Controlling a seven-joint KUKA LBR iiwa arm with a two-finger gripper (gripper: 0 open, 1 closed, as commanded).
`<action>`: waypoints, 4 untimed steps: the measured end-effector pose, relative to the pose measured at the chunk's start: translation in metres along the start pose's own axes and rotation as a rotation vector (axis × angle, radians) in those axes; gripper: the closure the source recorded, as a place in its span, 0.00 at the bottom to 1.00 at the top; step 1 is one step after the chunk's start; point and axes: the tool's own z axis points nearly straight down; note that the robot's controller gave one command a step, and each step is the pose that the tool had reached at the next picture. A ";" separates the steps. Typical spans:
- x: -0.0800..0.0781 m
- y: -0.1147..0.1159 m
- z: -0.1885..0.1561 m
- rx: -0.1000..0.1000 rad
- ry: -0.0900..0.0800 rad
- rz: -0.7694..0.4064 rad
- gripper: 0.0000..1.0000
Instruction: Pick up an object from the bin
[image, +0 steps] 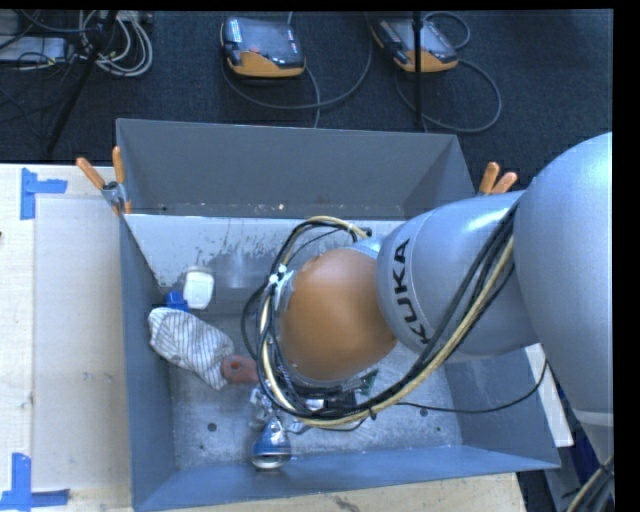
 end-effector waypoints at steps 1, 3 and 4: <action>-0.009 0.003 0.000 -0.009 -0.015 -0.822 1.00; -0.009 0.002 0.000 -0.008 -0.016 -0.816 1.00; 0.066 -0.023 -0.001 0.026 -0.036 -1.040 1.00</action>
Offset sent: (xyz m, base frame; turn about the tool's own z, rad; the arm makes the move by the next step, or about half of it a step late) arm 0.0000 0.0000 0.0000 0.0000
